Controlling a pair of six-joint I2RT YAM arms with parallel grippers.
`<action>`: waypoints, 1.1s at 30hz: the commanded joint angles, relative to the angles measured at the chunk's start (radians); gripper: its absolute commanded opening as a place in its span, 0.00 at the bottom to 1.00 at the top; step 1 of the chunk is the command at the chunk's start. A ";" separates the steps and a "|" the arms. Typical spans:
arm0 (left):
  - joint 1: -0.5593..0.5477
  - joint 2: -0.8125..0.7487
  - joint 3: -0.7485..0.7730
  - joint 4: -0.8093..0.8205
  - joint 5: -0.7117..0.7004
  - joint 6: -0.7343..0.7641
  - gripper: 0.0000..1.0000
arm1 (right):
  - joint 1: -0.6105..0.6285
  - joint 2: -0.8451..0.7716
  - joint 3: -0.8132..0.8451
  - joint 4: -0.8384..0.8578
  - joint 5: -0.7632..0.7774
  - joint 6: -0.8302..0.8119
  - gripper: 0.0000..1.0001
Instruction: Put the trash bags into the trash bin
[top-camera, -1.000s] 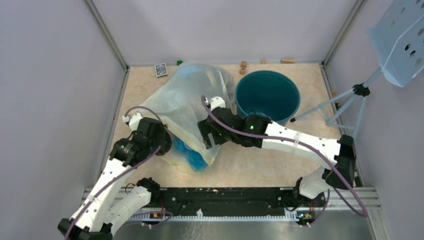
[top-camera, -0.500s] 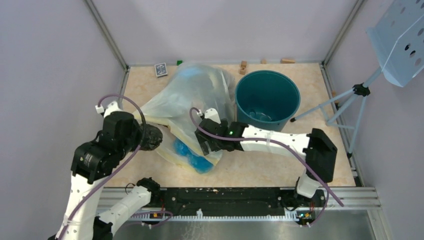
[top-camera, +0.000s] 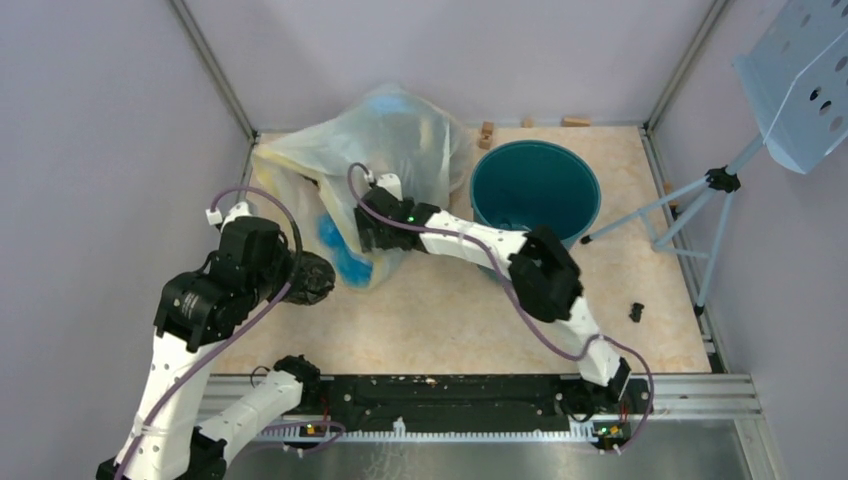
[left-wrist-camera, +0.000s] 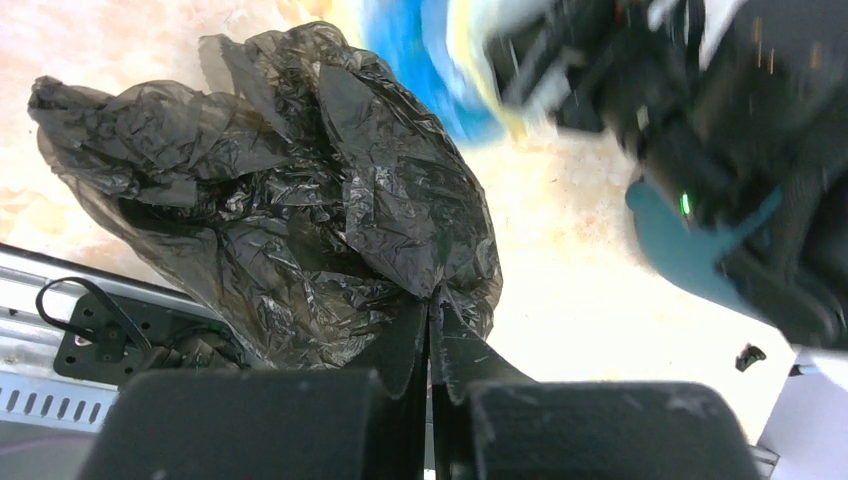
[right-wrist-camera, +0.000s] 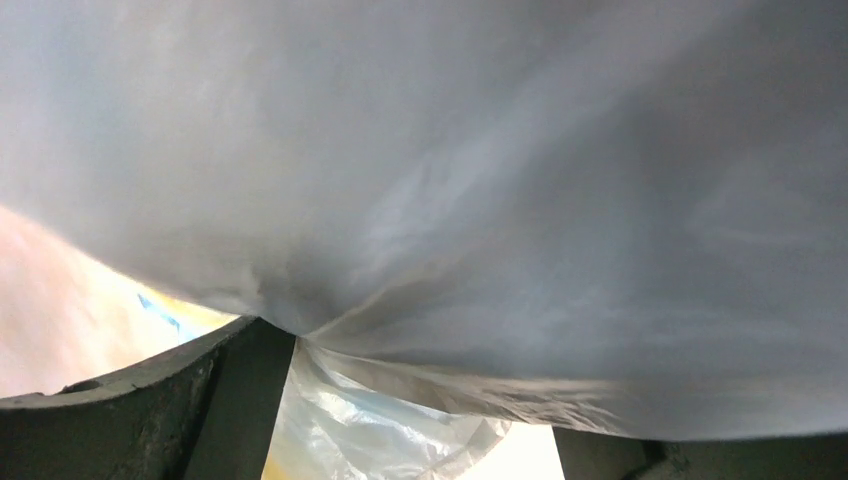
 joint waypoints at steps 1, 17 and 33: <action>0.004 0.055 -0.006 0.061 -0.014 0.041 0.00 | -0.082 0.331 0.466 0.117 -0.060 -0.055 0.85; 0.005 0.070 -0.097 0.250 0.032 0.106 0.00 | -0.010 -0.070 0.245 0.268 -0.106 -0.279 0.90; -0.002 0.046 -0.484 0.656 0.566 0.017 0.00 | 0.104 -0.795 -0.182 -0.202 -0.075 -0.067 0.89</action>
